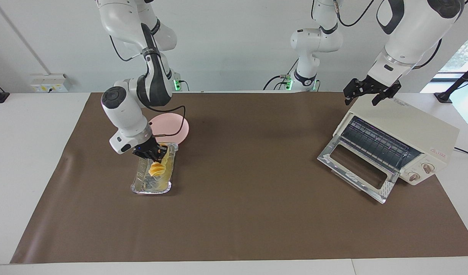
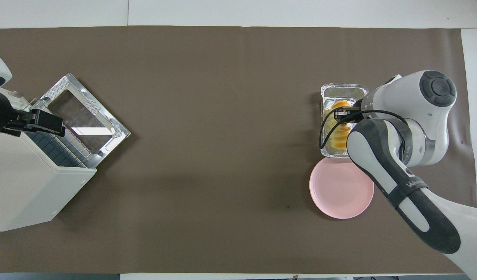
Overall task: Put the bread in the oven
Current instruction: 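Lift the bread with the right gripper and place it in the foil tray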
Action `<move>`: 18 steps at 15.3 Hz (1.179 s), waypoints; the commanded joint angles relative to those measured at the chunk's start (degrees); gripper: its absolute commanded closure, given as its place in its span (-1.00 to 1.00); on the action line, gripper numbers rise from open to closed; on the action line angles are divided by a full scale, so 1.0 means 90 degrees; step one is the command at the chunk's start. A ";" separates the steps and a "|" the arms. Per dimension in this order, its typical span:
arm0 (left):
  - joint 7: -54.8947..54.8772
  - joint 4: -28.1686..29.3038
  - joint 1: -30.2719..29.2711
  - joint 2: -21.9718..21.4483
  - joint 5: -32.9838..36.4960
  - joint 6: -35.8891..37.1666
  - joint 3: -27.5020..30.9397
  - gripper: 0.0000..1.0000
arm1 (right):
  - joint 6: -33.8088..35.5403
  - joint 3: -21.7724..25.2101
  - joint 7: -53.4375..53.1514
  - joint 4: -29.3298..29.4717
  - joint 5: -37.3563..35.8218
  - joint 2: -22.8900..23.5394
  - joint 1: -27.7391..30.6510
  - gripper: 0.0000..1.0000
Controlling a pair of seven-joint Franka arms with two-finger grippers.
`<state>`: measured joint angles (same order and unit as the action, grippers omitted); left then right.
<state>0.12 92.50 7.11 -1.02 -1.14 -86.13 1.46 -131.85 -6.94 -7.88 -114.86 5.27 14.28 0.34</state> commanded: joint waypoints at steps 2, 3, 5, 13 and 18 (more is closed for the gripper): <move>0.0046 0.0084 -0.0029 -0.0111 -0.0088 -0.0078 0.0003 -1.00 | -0.0067 -0.0039 0.0036 0.0096 -0.0049 0.0161 0.0031 0.88; 0.0046 0.0084 -0.0029 -0.0120 -0.0088 -0.0078 0.0003 -1.00 | -0.0038 -0.0039 0.0045 0.0096 -0.0049 0.0161 0.0050 -0.22; 0.0046 0.0084 -0.0029 -0.0121 -0.0088 -0.0078 0.0003 -1.00 | 0.0069 -0.0030 0.0133 0.0164 -0.0078 0.0171 0.0186 -0.92; 0.0046 0.0084 -0.0029 -0.0120 -0.0088 -0.0078 0.0003 -1.00 | 0.0480 -0.0020 0.1090 0.0351 -0.0078 0.0151 0.0831 -1.00; 0.0046 0.0084 -0.0029 -0.0120 -0.0088 -0.0078 0.0003 -1.00 | 0.0012 -0.0020 0.1284 -0.0186 -0.0068 0.0141 0.0851 -0.50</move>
<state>0.12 92.50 7.11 -1.02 -1.14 -86.13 1.46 -129.41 -6.62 1.34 -114.26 5.06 15.71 7.22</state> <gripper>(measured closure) 0.000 0.070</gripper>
